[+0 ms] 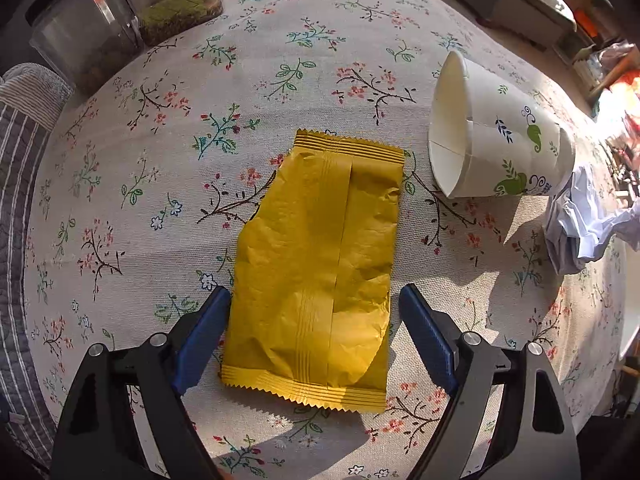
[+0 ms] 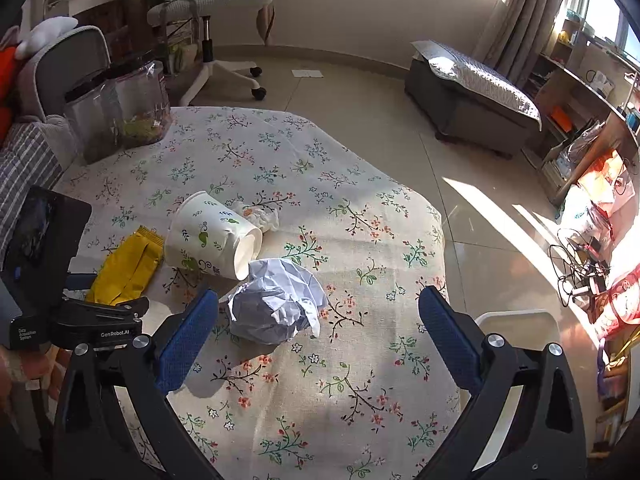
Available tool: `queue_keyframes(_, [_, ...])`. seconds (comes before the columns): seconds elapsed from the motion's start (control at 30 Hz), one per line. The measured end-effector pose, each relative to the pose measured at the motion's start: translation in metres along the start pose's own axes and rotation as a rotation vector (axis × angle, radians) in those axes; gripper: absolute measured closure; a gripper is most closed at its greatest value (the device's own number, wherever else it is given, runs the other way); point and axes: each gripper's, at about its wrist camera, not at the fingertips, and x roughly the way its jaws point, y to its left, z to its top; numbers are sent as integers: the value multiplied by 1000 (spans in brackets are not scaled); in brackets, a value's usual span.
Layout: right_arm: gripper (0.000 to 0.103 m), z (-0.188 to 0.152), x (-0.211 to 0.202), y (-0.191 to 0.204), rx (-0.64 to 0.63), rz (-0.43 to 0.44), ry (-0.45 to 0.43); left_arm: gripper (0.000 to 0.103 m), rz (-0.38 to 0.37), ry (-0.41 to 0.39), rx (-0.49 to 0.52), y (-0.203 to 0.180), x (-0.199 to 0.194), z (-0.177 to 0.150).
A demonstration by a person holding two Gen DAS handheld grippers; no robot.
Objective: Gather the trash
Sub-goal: 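Grasp the yellow snack wrapper with the left tool, then grasp the white paper cup with the right tool while the left tool lifts the wrapper, then lift the cup with the right tool while the left tool holds the wrapper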
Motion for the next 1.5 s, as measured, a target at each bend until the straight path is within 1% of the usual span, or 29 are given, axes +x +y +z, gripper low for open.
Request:
queue_keyframes(0.07, [7,2,-2,2,-31,-2,-15,37,-1,-7,-3,5,-3,2])
queue_keyframes(0.1, [7,3,-3,2,-50,-3,-23,39,-3,-9,-10,8,-4,1])
queue_keyframes(0.2, [7,4,-2,1,-108,8,-23,53,-1,-20,-21,15,-8,-2])
queue_keyframes(0.27, [7,4,2,-3,-143,61,-2,61,-20,-26,-40,20,-11,-4])
queue_keyframes(0.37, [7,5,7,-3,-210,184,21,72,-44,-44,-83,34,-22,-5])
queue_keyframes(0.43, [7,7,8,8,-308,239,17,73,-68,-82,-126,40,-42,-6])
queue_keyframes(0.5, [7,14,11,23,-411,272,4,73,-103,-131,-164,46,-66,-6])
queue_keyframes(0.57, [7,23,18,40,-501,294,27,73,-135,-195,-191,50,-96,-7])
queue_keyframes(0.67, [7,31,32,67,-625,284,58,73,-184,-283,-216,55,-135,-10])
queue_keyframes(0.7, [7,32,38,75,-669,272,64,73,-195,-302,-224,58,-143,-12])
queue_keyframes(0.73, [7,33,45,83,-709,260,74,73,-205,-317,-234,59,-147,-6])
queue_keyframes(0.8, [7,34,60,96,-762,238,98,73,-210,-331,-254,61,-153,-3])
queue_keyframes(0.87, [7,37,73,104,-777,230,118,72,-211,-336,-268,65,-154,0])
queue_keyframes(0.93, [7,40,84,110,-770,240,127,72,-199,-339,-277,66,-155,-4])
queue_keyframes(1.03, [9,39,99,116,-767,230,141,72,-194,-327,-288,74,-151,0])
queue_keyframes(1.1, [16,35,107,121,-781,213,152,72,-195,-322,-299,77,-148,-1])
queue_keyframes(1.13, [24,32,111,123,-782,215,162,72,-195,-319,-304,79,-147,-2])
queue_keyframes(1.2, [24,31,112,125,-771,219,166,72,-192,-316,-313,83,-146,-2])
queue_keyframes(1.23, [28,31,112,125,-763,224,164,72,-187,-313,-319,85,-145,-3])
queue_keyframes(1.27, [32,33,111,126,-749,232,167,72,-183,-309,-327,88,-143,-3])
queue_keyframes(1.33, [35,41,106,124,-694,264,166,72,-177,-301,-350,94,-140,-4])
queue_keyframes(1.5, [35,72,76,120,-528,329,102,72,-149,-318,-397,108,-144,-8])
